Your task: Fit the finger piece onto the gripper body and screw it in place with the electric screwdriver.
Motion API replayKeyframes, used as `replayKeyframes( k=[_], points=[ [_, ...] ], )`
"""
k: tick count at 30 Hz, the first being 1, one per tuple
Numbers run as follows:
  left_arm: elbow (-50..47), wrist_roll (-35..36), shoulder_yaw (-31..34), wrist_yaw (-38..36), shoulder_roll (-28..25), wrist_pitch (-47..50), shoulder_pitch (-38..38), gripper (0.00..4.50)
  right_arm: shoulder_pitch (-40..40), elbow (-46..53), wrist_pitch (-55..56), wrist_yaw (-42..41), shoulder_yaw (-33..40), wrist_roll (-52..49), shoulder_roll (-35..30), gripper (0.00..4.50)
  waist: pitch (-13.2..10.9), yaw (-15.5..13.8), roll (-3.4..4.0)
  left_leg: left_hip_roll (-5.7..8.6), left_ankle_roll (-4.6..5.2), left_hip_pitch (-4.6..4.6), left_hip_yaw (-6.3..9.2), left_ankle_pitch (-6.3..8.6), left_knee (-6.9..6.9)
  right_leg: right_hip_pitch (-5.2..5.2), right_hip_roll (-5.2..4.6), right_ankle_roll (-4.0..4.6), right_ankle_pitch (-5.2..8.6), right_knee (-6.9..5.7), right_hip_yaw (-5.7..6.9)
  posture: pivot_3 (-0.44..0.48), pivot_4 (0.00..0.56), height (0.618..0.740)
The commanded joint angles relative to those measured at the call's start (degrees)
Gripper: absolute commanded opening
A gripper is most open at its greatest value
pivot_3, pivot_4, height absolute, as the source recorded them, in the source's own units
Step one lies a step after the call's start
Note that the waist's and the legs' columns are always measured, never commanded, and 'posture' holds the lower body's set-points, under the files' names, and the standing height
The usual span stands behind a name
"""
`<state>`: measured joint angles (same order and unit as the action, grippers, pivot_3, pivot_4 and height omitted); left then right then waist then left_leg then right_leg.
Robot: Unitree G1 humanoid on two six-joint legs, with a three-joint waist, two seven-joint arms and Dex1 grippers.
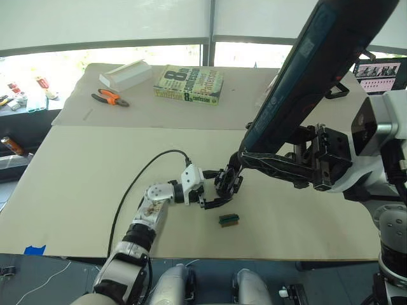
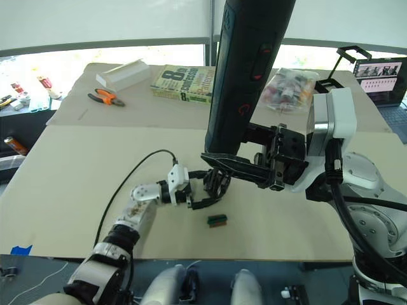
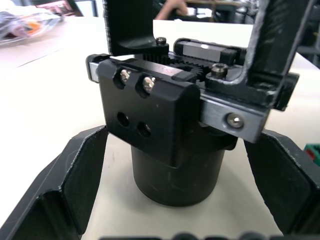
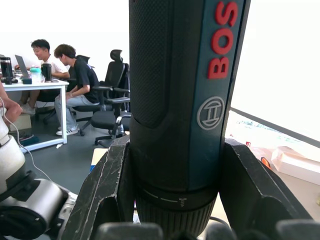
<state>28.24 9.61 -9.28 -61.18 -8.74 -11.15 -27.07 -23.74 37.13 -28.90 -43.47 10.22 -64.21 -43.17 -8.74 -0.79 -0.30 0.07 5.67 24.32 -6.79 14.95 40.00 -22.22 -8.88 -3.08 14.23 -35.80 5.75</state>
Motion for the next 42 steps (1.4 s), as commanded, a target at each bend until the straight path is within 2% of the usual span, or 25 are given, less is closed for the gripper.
replayKeyframes(
  k=[1, 10, 20, 30, 34, 35, 42],
  points=[
    [-6.2, -0.2, -1.1, 4.1, 1.0, 3.8, 2.9, 4.46, -1.2, 1.0, 0.1, -0.5, 2.2, -1.5, -0.5, 1.92, 0.0, -0.1, 0.00, 0.00, 0.00, 0.00, 0.01, 0.00, 0.00, 0.01, 0.00, 0.00, 0.00, 0.00, 0.00, 0.000, 0.150, 0.740],
    [-6.9, -2.5, -3.2, 9.3, 2.6, 4.8, 3.2, 4.46, -1.8, 0.4, 0.1, -0.7, 1.5, -1.3, -0.1, 1.92, 0.0, -0.4, 0.00, 0.00, 0.00, 0.00, 0.00, 0.00, 0.00, 0.01, -0.01, 0.00, 0.00, 0.00, 0.01, 0.000, 0.150, 0.740],
    [-7.1, -3.2, -3.9, 10.0, 1.9, 0.9, 4.1, 4.46, -1.4, 0.7, 0.2, -0.6, 2.0, -1.3, -0.3, 1.92, 0.0, -0.5, 0.00, 0.00, 0.00, 0.00, 0.00, 0.00, 0.01, 0.00, -0.03, 0.00, 0.00, 0.01, 0.00, 0.000, 0.150, 0.740],
    [-7.1, -3.5, -4.9, 10.8, 1.9, 3.8, 4.0, 4.46, -1.2, 0.8, 0.4, -0.6, 1.9, -1.1, 0.0, 1.92, 0.0, -0.6, 0.00, 0.00, 0.00, 0.00, 0.00, 0.00, 0.00, 0.00, -0.05, 0.00, 0.00, 0.01, 0.00, 0.000, 0.150, 0.740],
    [-6.4, -3.5, -5.7, 9.8, 1.1, 6.2, 3.9, 2.63, -2.1, 0.5, 0.2, -0.6, 1.7, -1.3, -0.1, 1.92, 0.0, -0.7, 0.00, 0.01, 0.00, -0.01, 0.00, 0.00, 0.01, 0.02, -0.05, 0.00, 0.00, 0.01, 0.01, 0.000, 0.150, 0.740],
    [-6.3, -3.4, -5.8, 9.7, 1.1, 6.4, 4.0, 2.50, -2.7, 0.3, 0.2, -0.5, 1.5, -1.3, -0.1, 1.92, 0.0, -0.7, 0.00, 0.01, 0.00, -0.01, 0.00, 0.00, 0.01, 0.02, -0.05, 0.00, 0.00, 0.01, 0.01, 0.000, 0.150, 0.740],
    [-6.2, -3.1, -5.9, 9.5, 1.2, 6.4, 4.1, 2.51, -6.5, -1.7, -0.2, -0.7, -1.1, 0.9, 0.6, 1.92, 0.0, -0.6, 0.00, 0.01, 0.00, -0.02, 0.00, 0.01, 0.01, 0.02, -0.05, 0.00, 0.00, 0.01, 0.01, 0.000, 0.150, 0.740]
  ],
)
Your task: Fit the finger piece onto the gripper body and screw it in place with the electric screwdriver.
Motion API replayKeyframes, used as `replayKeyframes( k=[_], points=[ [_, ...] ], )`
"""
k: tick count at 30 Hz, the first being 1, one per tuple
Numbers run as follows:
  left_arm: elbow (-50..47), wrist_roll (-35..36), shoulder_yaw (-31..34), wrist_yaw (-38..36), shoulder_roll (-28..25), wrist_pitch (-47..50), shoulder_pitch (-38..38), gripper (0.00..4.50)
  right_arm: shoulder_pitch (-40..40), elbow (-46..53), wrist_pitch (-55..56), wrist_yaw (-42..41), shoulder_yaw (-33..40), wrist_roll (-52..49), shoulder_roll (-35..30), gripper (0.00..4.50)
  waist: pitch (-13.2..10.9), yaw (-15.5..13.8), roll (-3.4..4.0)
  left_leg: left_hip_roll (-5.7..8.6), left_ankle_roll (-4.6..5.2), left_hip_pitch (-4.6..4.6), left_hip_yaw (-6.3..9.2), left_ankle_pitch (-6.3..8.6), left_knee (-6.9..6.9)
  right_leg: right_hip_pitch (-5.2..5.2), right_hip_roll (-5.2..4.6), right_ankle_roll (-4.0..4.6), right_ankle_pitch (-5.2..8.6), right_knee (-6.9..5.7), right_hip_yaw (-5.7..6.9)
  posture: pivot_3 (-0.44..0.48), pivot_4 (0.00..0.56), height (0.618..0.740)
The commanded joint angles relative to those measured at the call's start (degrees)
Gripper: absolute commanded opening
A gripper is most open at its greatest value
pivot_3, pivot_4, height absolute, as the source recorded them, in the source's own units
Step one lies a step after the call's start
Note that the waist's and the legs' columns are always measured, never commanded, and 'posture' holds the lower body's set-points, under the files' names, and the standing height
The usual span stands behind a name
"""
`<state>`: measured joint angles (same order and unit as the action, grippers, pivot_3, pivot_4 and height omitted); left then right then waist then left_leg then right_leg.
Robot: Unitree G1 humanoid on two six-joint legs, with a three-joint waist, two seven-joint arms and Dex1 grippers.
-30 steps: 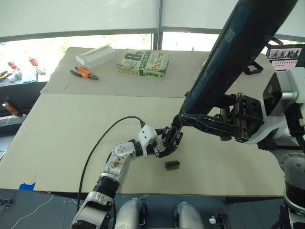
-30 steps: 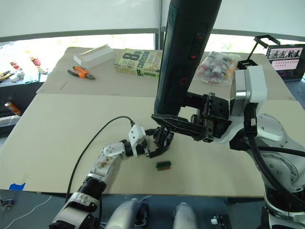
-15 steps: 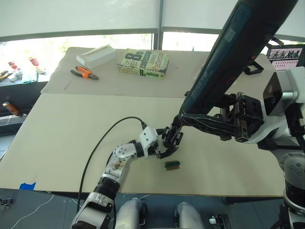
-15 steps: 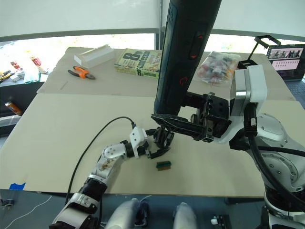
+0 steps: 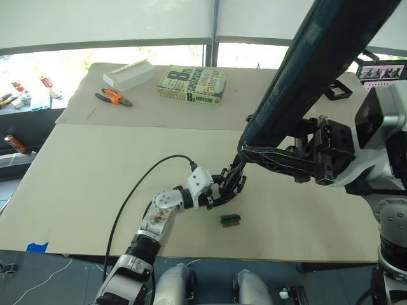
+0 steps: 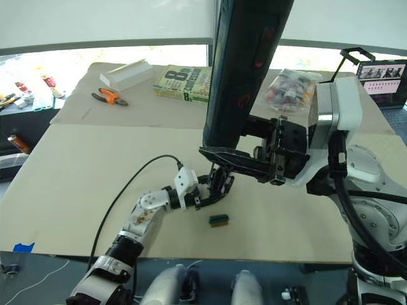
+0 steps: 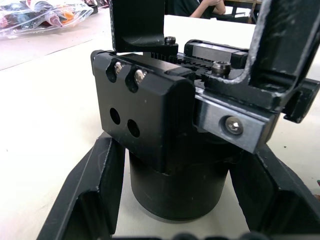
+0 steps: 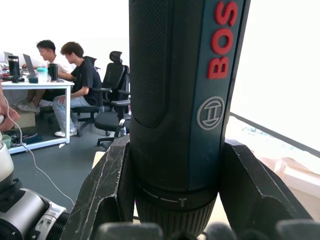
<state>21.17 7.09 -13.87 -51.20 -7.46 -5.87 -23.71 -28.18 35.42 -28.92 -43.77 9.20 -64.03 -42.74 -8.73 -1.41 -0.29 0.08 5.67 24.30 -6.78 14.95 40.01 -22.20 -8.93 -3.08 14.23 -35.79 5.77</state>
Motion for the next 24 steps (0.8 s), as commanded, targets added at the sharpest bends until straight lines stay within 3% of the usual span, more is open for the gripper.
replayKeyframes(
  k=[1, 11, 24],
  points=[
    [1.0, -0.6, -1.3, -0.4, 0.0, 1.0, 0.7, 2.51, -2.8, -0.8, -0.3, -0.9, -1.0, 1.9, 0.1, 1.92, 0.0, 0.0, 0.00, 0.00, 0.00, 0.00, 0.00, 0.00, 0.00, 0.00, 0.00, 0.00, 0.00, 0.00, 0.01, 0.000, 0.150, 0.740],
    [0.7, -0.7, -1.5, -0.4, -0.1, 0.8, 1.2, 2.51, -6.5, -7.2, -0.4, -5.0, -7.6, 11.8, 2.2, 1.92, 0.0, 0.0, 0.00, 0.00, 0.00, 0.01, 0.00, 0.00, 0.00, 0.00, 0.01, 0.00, 0.00, -0.01, 0.04, 0.000, 0.150, 0.740],
    [-0.2, -0.7, -1.5, 0.0, -0.4, 1.0, 2.0, 2.51, -6.5, -9.9, -0.1, -8.3, -9.1, 18.1, 5.8, 1.92, 0.0, 0.1, 0.00, 0.01, 0.00, 0.01, -0.01, 0.00, 0.00, -0.01, 0.02, 0.00, 0.00, -0.02, 0.05, 0.000, 0.150, 0.740]
  ],
)
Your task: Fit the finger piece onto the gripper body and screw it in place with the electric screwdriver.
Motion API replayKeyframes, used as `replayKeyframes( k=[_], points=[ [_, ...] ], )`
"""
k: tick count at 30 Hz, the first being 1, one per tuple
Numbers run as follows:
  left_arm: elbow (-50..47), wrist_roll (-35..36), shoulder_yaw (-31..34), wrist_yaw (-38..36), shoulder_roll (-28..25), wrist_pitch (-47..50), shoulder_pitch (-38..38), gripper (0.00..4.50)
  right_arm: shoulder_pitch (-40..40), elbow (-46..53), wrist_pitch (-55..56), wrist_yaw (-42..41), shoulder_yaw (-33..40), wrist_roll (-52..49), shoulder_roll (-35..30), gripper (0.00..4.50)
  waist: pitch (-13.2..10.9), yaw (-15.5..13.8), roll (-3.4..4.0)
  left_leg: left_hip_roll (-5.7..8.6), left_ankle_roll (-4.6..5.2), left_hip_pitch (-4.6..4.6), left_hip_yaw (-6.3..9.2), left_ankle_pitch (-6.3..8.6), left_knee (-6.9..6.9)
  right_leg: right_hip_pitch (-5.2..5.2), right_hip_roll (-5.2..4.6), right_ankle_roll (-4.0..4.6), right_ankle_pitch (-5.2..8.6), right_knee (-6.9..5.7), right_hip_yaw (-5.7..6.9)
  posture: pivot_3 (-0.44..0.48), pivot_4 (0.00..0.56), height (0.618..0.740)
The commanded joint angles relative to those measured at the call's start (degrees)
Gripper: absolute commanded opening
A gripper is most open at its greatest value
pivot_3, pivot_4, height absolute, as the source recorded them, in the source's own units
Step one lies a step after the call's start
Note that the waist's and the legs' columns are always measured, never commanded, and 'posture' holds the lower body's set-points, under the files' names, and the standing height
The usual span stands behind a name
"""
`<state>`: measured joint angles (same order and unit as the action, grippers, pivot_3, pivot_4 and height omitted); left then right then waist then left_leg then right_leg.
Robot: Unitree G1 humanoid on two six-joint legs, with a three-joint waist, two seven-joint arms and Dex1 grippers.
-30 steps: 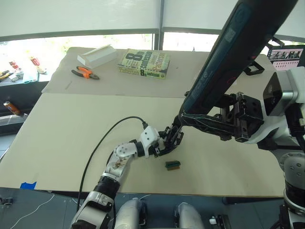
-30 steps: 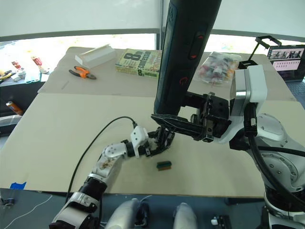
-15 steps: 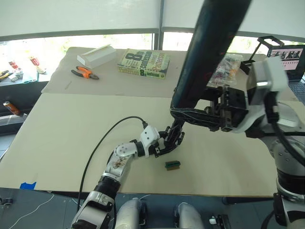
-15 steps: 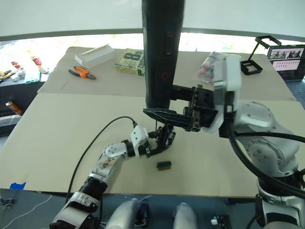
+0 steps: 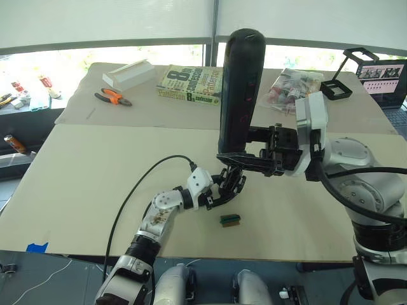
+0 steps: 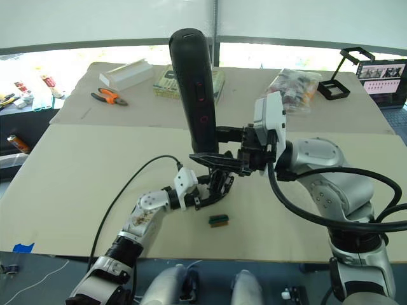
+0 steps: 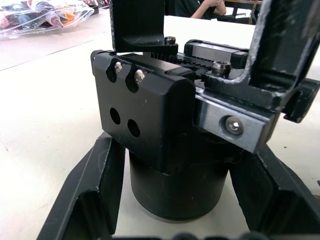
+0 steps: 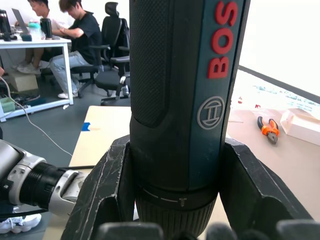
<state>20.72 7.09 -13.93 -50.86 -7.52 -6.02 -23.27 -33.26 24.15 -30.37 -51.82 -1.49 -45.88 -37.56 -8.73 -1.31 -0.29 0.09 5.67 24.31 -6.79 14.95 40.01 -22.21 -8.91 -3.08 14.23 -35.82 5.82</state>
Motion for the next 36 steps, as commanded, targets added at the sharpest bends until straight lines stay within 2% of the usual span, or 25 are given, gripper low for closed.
replayKeyframes(
  k=[1, 36],
  points=[
    [0.1, -0.7, -1.4, -0.3, -0.4, 1.2, 1.6, 2.51, -1.4, 1.3, 1.2, -0.3, 1.6, 0.1, 0.8, 1.92, 0.0, 0.0, 0.00, 0.00, 0.00, 0.00, 0.00, 0.00, 0.00, 0.00, 0.00, 0.00, 0.00, 0.00, 0.00, 0.000, 0.150, 0.740],
    [-0.5, -0.6, -1.7, -0.1, 0.0, 1.6, 2.0, 2.51, 1.0, 2.4, -0.7, -0.1, 0.8, 1.8, 2.1, 1.92, 0.0, 0.1, 0.00, 0.00, 0.00, 0.00, 0.00, 0.00, -0.01, 0.00, 0.01, 0.00, 0.00, 0.00, 0.01, 0.000, 0.150, 0.740]
  ],
)
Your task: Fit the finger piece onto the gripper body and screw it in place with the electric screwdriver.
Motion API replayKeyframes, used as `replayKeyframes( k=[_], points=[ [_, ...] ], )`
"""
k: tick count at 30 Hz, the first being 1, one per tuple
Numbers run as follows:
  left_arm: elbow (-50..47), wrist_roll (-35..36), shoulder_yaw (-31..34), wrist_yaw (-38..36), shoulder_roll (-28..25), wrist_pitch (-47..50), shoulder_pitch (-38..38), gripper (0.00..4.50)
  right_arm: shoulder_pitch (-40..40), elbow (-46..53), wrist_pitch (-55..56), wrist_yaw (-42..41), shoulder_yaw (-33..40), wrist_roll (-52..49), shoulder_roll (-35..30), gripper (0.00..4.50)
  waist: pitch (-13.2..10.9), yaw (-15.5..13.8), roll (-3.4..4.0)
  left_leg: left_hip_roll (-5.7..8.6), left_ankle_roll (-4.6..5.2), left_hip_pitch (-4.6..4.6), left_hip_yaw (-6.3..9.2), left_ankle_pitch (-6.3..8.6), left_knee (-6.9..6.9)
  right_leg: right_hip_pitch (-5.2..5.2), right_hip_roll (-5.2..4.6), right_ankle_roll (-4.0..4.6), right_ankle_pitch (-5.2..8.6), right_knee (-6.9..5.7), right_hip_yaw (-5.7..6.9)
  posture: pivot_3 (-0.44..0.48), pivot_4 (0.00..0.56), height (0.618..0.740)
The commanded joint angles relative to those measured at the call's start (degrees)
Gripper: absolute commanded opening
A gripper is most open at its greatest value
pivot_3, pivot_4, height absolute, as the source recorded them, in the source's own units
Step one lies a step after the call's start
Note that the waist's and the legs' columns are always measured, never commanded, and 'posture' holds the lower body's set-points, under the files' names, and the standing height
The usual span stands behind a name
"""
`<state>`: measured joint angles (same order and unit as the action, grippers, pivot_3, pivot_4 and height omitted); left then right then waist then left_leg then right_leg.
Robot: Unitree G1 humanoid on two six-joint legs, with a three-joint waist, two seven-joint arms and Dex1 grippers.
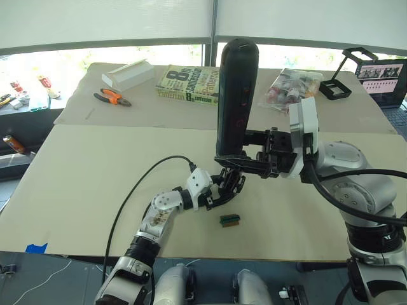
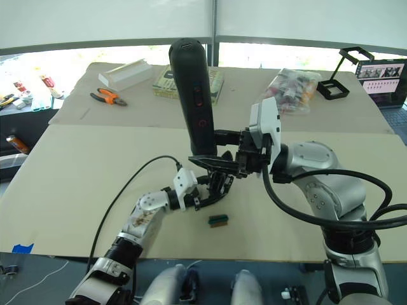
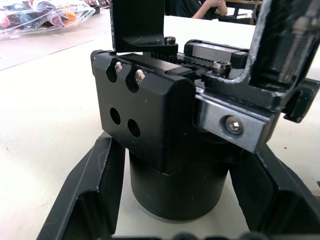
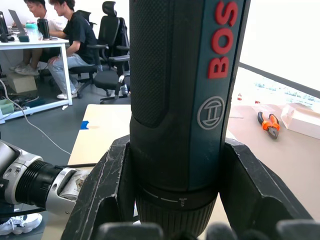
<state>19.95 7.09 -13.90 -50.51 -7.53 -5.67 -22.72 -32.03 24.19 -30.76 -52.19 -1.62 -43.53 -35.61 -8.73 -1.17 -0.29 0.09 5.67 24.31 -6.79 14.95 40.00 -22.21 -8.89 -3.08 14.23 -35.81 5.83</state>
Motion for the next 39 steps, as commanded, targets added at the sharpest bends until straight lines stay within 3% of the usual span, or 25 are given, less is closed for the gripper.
replayKeyframes(
  k=[1, 39],
  points=[
    [0.3, -0.6, -1.7, -0.5, 0.0, 1.2, 1.4, 2.51, -0.2, 2.4, -0.3, 0.3, 0.9, -0.6, 0.2, 1.92, 0.0, 0.0, 0.00, 0.00, 0.00, 0.00, 0.00, 0.00, 0.00, 0.00, 0.00, 0.00, 0.00, 0.00, 0.00, 0.000, 0.150, 0.740],
    [0.4, -0.5, -2.0, -0.7, 0.3, 1.3, 1.3, 2.51, -3.1, 2.4, -1.6, 0.6, 3.8, -2.0, 0.3, 1.92, 0.0, 0.0, 0.00, 0.00, 0.00, 0.00, 0.00, 0.00, 0.00, 0.00, 0.00, 0.00, 0.00, 0.01, 0.00, 0.000, 0.150, 0.740]
  ],
)
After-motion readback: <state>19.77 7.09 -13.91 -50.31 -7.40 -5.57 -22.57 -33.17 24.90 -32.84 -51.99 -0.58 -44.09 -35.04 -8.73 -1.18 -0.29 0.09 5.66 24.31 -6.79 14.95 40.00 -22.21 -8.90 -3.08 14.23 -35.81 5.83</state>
